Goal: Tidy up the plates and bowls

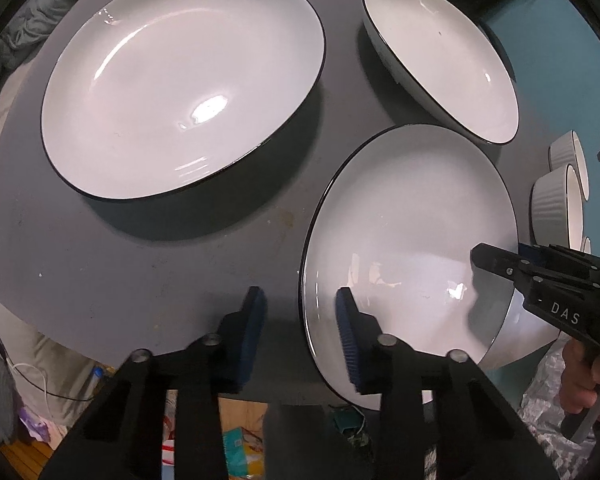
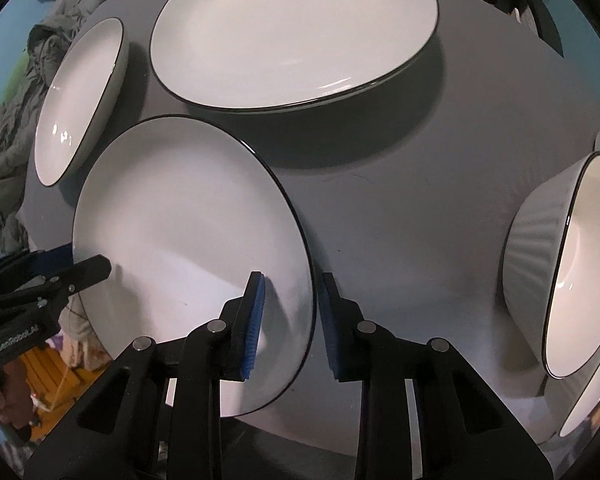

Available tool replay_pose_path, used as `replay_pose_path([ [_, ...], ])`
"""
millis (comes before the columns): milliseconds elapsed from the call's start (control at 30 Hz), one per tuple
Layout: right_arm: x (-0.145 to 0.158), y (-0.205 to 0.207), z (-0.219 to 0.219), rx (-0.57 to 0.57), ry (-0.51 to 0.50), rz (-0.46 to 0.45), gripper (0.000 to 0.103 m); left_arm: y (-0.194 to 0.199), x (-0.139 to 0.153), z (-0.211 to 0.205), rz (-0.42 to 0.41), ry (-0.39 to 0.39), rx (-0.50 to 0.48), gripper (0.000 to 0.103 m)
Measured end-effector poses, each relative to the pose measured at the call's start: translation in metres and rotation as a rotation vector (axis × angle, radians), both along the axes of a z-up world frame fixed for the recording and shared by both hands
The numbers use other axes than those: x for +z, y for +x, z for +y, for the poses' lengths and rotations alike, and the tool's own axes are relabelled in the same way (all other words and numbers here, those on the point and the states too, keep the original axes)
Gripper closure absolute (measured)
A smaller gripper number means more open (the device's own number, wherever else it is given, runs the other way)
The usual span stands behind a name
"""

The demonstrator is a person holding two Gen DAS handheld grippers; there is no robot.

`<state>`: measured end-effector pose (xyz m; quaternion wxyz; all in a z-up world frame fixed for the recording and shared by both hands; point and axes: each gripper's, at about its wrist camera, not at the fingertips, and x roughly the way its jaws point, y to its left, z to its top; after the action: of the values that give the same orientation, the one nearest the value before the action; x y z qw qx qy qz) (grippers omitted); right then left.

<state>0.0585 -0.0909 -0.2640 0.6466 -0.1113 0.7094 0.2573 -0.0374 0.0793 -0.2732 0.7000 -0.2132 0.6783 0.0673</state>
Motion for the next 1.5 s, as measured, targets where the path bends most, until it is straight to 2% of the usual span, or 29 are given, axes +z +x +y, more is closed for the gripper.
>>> replay_pose_path([
  [333, -0.003, -0.008, 0.003, 0.012, 0.011, 0.032, 0.078, 0.014, 0.003, 0.003, 0.023, -0.023, -0.068, 0.088],
  [700, -0.003, -0.009, 0.001, 0.017, 0.006, 0.039, 0.078, 0.022, 0.008, 0.013, 0.041, -0.027, -0.104, 0.088],
  [967, -0.007, -0.008, 0.002, 0.012, 0.006, 0.064, 0.081, 0.025, 0.002, -0.002, 0.042, -0.036, -0.126, 0.089],
  [1500, -0.001, 0.013, 0.012, 0.020, 0.003, 0.109, 0.087, 0.025, 0.001, 0.003, 0.050, -0.048, -0.082, 0.089],
])
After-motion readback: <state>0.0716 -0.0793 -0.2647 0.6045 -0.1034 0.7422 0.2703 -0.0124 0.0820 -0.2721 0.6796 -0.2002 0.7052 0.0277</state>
